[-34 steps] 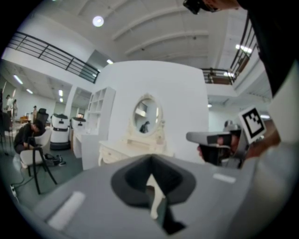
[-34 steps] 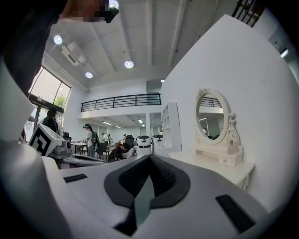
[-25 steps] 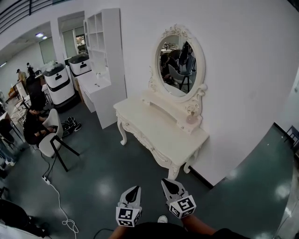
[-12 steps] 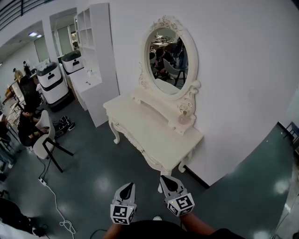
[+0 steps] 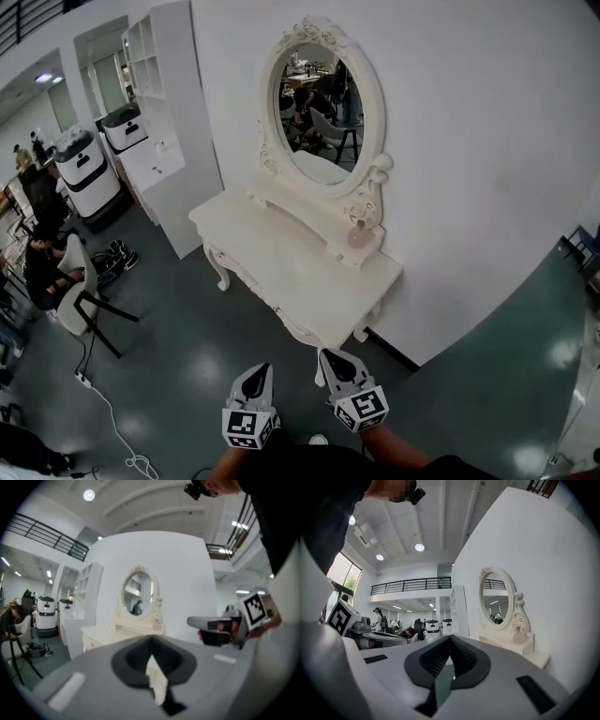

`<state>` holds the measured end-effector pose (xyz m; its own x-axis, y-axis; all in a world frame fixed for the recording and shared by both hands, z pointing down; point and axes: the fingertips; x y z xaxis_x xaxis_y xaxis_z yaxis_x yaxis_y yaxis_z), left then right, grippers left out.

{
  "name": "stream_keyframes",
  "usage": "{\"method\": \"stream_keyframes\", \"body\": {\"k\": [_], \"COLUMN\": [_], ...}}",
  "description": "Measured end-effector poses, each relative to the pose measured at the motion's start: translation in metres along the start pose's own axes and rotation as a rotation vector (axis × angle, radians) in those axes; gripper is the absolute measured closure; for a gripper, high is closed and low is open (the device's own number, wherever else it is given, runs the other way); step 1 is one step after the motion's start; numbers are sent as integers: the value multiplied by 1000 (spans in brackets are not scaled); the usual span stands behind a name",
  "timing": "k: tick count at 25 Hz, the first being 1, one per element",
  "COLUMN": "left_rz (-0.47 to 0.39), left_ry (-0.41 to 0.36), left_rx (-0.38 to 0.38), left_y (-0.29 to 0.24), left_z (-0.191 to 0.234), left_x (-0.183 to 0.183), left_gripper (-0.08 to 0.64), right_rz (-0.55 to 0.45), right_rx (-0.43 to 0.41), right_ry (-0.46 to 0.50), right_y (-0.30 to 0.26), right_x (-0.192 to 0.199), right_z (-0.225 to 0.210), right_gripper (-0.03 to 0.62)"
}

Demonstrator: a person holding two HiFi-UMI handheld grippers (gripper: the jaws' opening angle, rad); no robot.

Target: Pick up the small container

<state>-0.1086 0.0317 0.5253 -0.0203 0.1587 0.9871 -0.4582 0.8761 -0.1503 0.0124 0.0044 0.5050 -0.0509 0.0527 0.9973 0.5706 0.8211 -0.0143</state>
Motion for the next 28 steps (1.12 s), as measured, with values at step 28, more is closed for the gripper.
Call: {"method": "stream_keyframes", "body": {"k": [28], "left_rz": [-25], "left_ry": [-6], "left_rx": [292], "left_y": [-102], "left_z": [110], "left_x": [-18], "left_gripper": [552], "right_rz": [59], "right_rx": [221], "right_ry": [47], "right_y": [-141], "right_x": [-2], "right_z": [-2], "right_gripper": [586]}}
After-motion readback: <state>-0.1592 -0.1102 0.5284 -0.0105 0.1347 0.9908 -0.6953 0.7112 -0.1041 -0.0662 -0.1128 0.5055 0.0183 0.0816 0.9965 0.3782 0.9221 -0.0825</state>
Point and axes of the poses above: the fingertips, and each gripper's own axes: y backward along the fingers, z to its left, x out of its underside, and after that the axes turned 4 degrees about x, right-handed
